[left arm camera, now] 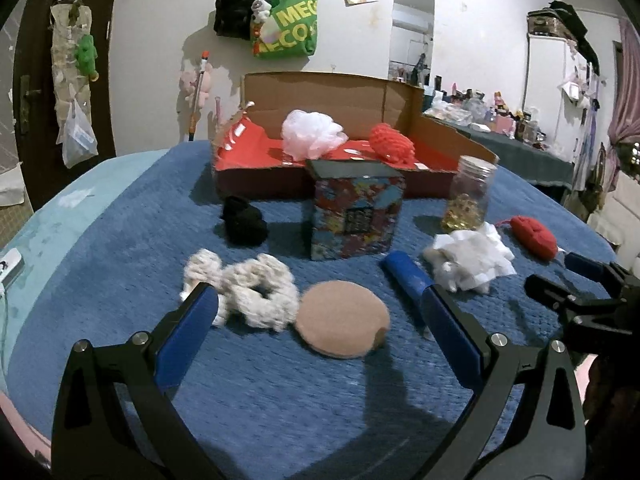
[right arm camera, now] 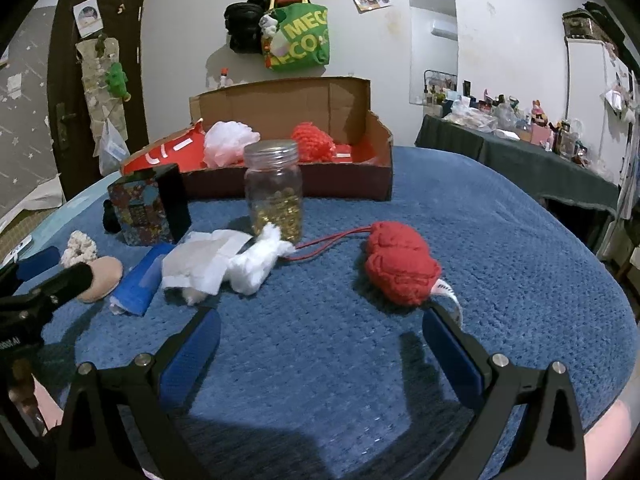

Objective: Organize soft objects
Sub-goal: 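Grasp the red knitted bunny with the right tool while the left tool grasps the cream scrunchie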

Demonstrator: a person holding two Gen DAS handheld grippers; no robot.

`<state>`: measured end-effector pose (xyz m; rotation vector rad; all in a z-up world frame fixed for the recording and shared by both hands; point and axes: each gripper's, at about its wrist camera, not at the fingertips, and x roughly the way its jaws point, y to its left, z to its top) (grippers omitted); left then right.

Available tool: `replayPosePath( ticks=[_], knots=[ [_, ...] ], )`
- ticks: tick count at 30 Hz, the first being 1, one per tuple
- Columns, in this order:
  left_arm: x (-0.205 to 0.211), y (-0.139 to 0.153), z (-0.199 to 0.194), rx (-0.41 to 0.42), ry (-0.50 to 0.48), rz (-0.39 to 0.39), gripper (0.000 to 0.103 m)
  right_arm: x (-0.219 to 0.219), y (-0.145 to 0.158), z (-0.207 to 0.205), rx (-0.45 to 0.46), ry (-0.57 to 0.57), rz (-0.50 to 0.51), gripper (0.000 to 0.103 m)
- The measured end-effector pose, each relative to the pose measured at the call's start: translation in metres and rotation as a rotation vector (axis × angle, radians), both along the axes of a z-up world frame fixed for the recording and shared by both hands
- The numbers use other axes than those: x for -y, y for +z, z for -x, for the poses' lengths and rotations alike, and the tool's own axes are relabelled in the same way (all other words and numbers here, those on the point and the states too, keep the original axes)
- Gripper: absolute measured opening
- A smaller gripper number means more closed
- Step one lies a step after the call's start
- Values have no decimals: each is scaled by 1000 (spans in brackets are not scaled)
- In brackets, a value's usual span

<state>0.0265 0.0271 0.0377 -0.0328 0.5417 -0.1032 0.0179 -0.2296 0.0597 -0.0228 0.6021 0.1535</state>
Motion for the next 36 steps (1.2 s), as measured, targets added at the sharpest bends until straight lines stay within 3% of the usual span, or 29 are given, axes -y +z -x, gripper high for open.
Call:
replayPosePath(
  ticks=[13, 24, 25, 26, 27, 28, 30, 31, 36],
  knots=[
    [-33, 4, -21, -53, 28, -44, 103, 34, 0, -30, -67, -33, -87, 103],
    [-43, -4, -37, -120, 1, -35, 102, 43, 6, -44, -79, -36, -67, 98],
    [-43, -5, -40, -135, -10, -25, 99, 43, 6, -47, -82, -35, -56, 98],
    [-43, -6, -42, -147, -20, -17, 90, 43, 6, -50, -89, -32, -50, 95],
    [-44, -7, -44, -155, -28, -14, 75, 44, 6, -53, -96, -27, -50, 93],
    [-43, -9, -46, -168, -39, -10, 68, 45, 6, -58, -110, -18, -51, 86],
    [-43, -13, -49, -187, -44, -2, 50, 46, 4, -64, -132, -3, -52, 68],
    [-44, -13, -48, -182, -40, -1, 44, 46, 2, -67, -145, 8, -55, 48],
    [-44, -8, -39, -150, -36, 12, 42, 43, 5, -55, -110, 23, -44, 44]
  ],
)
